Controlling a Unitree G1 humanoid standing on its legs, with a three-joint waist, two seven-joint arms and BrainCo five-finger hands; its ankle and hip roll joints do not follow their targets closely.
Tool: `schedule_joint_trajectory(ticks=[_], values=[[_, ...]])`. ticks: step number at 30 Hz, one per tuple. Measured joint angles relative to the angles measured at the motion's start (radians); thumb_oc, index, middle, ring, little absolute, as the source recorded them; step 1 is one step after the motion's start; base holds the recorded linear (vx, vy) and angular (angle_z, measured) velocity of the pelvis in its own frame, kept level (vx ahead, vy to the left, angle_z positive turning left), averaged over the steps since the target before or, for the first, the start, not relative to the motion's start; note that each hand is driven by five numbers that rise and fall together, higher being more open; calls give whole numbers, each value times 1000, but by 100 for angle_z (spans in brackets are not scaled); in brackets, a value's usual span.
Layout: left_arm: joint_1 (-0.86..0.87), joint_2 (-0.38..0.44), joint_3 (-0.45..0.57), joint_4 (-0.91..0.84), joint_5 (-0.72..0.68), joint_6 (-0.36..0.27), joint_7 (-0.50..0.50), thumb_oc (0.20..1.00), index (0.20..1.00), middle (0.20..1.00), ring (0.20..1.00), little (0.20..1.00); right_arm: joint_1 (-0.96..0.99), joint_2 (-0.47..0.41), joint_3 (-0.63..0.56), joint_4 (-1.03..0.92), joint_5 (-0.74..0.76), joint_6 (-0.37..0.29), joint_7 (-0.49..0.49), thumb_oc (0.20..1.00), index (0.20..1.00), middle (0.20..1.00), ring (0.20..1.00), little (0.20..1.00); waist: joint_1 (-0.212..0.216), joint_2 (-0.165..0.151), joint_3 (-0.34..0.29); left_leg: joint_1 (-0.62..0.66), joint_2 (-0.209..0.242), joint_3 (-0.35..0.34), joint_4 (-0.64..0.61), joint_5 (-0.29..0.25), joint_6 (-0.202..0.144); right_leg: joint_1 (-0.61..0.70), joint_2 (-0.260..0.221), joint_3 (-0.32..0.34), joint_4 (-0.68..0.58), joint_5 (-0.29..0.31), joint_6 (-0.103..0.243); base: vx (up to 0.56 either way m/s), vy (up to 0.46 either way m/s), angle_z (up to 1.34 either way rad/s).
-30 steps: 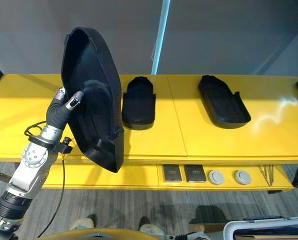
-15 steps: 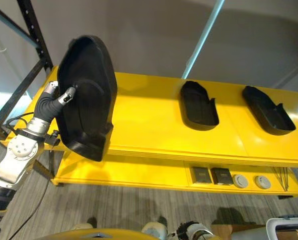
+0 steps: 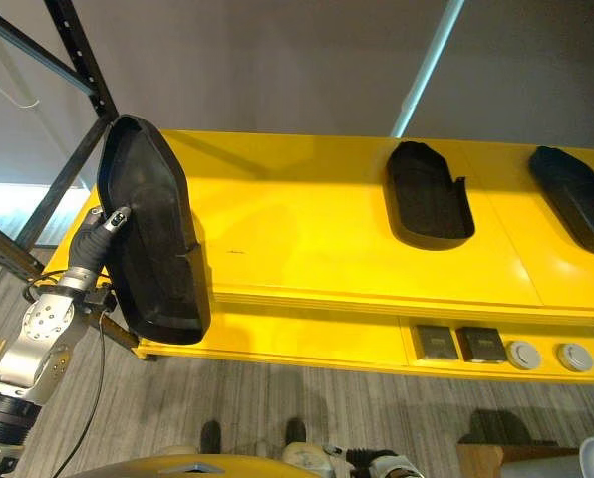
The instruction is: Move parts from the plastic box to the shelf.
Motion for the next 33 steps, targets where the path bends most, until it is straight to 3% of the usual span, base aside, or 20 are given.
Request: schedule_joint_trajectory(ticks=[7,11,16,22,27,33], values=[[-176,64,20,246,-39,123,-28,200,200,200,200,200,71,2,80,-42,-56,-1,54,1000,1000,1000,1000,1000,-74,14,8,-12,-9,42,0,1,7,-33,-10,43,0,20,7,30,35,-18],[-297,101,-39,411,-44,146,-47,200,200,200,200,200,51,-9,161,-91,-69,-29,70,1000,1000,1000,1000,1000,-103,44,27,-48,-12,68,0,11,16,-83,-13,71,0,40,8,-53,50,-17],[-463,115,-97,572,-68,157,-41,200,200,200,200,200,-31,-38,213,-123,-86,-36,74,1000,1000,1000,1000,1000,-106,73,86,-82,-14,78,0,21,15,-124,-14,90,0,53,9,-56,-38,-9],[-624,110,-184,651,-78,170,-16,200,200,200,200,200,-118,-44,234,-101,-76,2,71,1000,1000,1000,1000,1000,-106,63,163,-129,-12,77,0,44,9,-171,-9,92,0,66,3,-27,-18,0],[-701,105,-188,666,-77,185,17,200,200,200,200,200,-128,-46,241,-123,-52,2,60,1000,1000,1000,1000,1000,-125,54,213,-128,-13,79,0,45,7,-171,-8,94,0,79,6,-23,-43,-1],[-819,128,-207,744,-75,196,68,200,200,200,200,200,-126,-59,273,-154,0,-41,6,1000,1000,1000,1000,1000,-148,48,260,-132,-12,80,0,44,5,-175,-7,95,0,80,6,-44,-31,-1]])
